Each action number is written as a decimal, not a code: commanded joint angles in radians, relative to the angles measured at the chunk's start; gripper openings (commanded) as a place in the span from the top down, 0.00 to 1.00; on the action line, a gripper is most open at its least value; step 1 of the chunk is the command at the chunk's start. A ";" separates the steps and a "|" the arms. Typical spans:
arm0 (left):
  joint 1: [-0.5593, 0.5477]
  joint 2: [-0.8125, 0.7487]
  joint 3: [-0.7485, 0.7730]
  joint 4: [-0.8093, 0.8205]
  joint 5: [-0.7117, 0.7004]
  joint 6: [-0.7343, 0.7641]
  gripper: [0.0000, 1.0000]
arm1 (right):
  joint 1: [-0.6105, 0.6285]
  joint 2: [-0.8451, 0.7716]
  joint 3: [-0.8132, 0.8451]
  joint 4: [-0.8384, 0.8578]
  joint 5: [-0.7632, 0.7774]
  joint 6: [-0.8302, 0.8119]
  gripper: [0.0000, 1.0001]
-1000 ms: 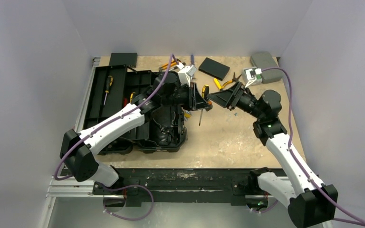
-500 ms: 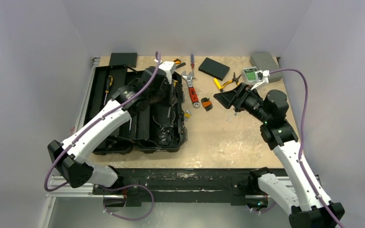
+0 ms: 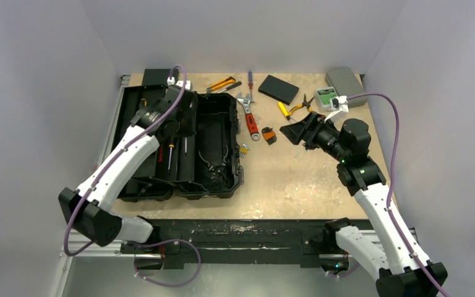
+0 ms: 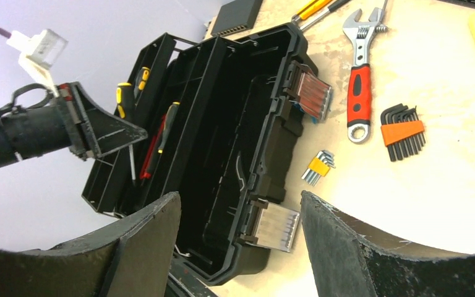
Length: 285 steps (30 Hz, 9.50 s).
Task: Pack the tool kit
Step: Place the screwdriver in the toolbox, then pick up the screwdriver from the center of the board, then place the screwdriver in the toolbox, then pick up the screwdriver from the center of the board.
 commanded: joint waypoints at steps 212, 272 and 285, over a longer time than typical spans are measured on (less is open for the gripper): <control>0.008 0.256 -0.033 0.306 0.487 -0.009 1.00 | 0.151 0.192 -0.100 -0.007 0.123 -0.152 0.17; -0.025 -0.181 -0.163 0.377 0.461 -0.025 0.06 | -0.028 1.191 0.869 -0.504 0.583 -0.549 0.07; -0.031 -0.227 -0.171 0.373 0.465 -0.029 0.05 | -0.157 1.325 0.902 -0.473 0.536 -0.444 0.09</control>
